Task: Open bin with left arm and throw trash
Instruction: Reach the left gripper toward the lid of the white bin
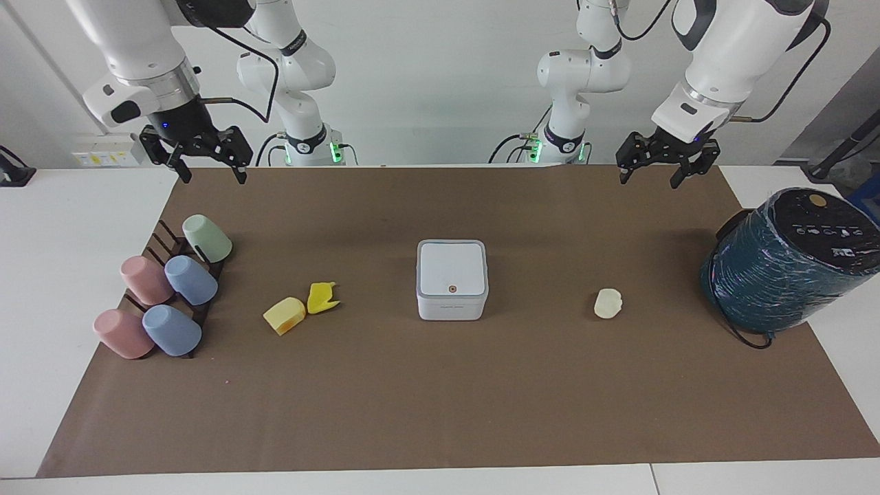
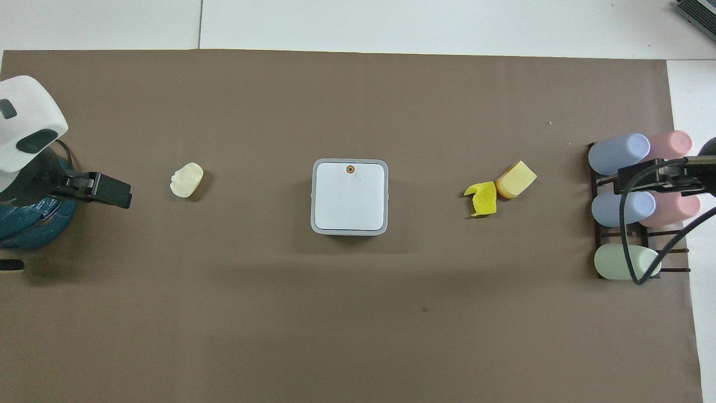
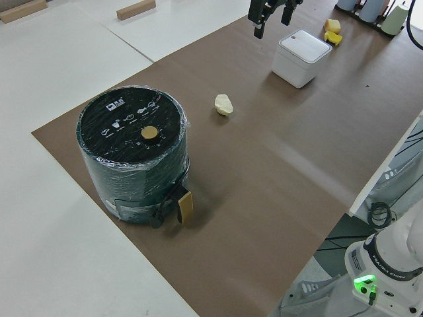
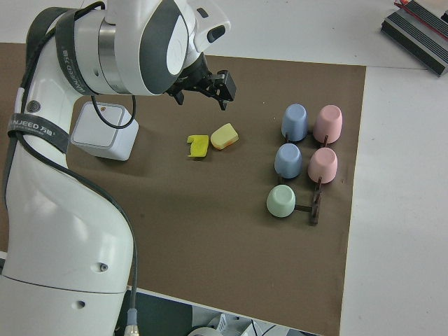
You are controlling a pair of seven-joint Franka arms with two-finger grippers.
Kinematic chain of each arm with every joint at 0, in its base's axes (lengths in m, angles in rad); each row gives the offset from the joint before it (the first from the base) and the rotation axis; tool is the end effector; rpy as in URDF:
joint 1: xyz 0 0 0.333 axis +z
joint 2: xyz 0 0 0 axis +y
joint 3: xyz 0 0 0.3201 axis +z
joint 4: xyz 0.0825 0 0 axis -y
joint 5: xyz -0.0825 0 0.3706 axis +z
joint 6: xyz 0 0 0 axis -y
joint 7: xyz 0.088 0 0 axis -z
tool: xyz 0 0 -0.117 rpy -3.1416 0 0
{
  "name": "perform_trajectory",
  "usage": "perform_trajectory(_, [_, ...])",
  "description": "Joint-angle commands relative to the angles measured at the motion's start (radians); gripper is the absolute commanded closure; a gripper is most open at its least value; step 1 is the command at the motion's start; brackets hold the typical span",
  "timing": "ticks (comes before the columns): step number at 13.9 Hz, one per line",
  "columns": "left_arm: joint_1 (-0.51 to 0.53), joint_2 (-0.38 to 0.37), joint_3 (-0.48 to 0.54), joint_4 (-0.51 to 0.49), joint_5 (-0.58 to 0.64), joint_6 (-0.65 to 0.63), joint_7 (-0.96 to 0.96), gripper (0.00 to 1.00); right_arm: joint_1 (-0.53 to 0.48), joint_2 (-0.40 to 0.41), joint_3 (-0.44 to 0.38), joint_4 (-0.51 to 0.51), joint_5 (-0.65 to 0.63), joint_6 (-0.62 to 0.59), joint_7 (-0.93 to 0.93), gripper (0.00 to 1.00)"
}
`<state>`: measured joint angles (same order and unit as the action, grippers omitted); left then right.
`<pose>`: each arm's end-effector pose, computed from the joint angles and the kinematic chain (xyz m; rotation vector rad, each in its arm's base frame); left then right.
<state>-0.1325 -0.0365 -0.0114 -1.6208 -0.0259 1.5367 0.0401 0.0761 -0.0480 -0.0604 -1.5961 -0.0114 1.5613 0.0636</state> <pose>0.5189 -0.0784 0.6124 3.1045 -0.2868 -0.0762 0.5252 0.0061 0.6317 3.1326 -0.0752 0.0211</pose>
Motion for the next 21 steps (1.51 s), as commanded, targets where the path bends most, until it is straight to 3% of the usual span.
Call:
perform_trajectory(1, [0.008, -0.031, -0.009, -0.036, 0.017, 0.013, 0.007, 0.00, -0.006, -0.016, 0.002, -0.013, 0.005, -0.009, -0.021, 0.00])
perform_trajectory(10, [0.011, -0.031, -0.009, -0.033, 0.017, 0.017, 0.023, 0.00, -0.006, -0.018, 0.002, -0.021, 0.007, -0.004, -0.021, 0.00])
perform_trajectory(17, [-0.006, -0.029, -0.018, -0.050, 0.017, 0.095, 0.014, 0.00, -0.006, -0.018, 0.002, -0.021, 0.007, -0.003, -0.021, 0.00])
perform_trajectory(19, [-0.022, -0.031, -0.021, -0.051, 0.017, 0.097, 0.015, 0.37, -0.006, -0.018, 0.002, -0.021, 0.007, -0.003, -0.021, 0.00])
perform_trajectory(20, [-0.042, -0.031, -0.021, -0.051, 0.017, 0.100, 0.014, 0.70, -0.006, -0.018, 0.002, -0.021, 0.007, -0.003, -0.021, 0.00])
perform_trajectory(21, [-0.056, -0.033, -0.021, -0.066, 0.017, 0.124, 0.015, 0.95, -0.006, -0.018, 0.002, -0.021, 0.007, -0.003, -0.021, 0.00])
